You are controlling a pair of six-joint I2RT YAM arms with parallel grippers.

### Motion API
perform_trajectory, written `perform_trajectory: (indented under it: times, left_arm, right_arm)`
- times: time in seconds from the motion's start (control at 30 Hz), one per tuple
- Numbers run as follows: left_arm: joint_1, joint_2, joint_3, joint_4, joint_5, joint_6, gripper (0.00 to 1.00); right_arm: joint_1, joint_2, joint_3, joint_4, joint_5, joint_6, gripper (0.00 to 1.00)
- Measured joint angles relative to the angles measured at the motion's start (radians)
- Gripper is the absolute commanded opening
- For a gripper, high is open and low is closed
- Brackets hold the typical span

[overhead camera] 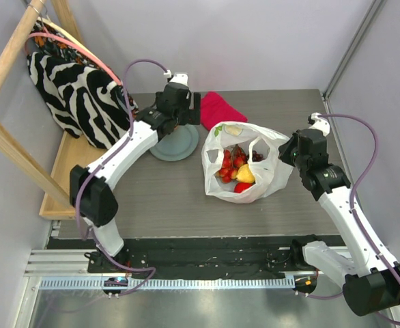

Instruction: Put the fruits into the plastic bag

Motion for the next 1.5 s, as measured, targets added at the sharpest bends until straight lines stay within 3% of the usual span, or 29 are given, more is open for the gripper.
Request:
perform_trajectory:
  times: [0.23, 0.83, 1.5]
  left_arm:
    - [0.082, 0.181, 0.074, -0.055, -0.024, 0.013, 1.0]
    - [0.192, 0.467, 0.294, -0.058, 0.016, 0.123, 1.0]
    - [0.248, 0.631, 0.385, -0.047, 0.143, 0.149, 0.98]
  right_arm:
    - [0.0, 0.02, 0.0, 0.001, 0.011, 0.0, 0.01]
    - [0.0, 0.169, 0.07, 0.008, 0.014, 0.001, 0.01]
    - [0.0, 0.298, 0.15, 0.009, 0.009, -0.001, 0.01]
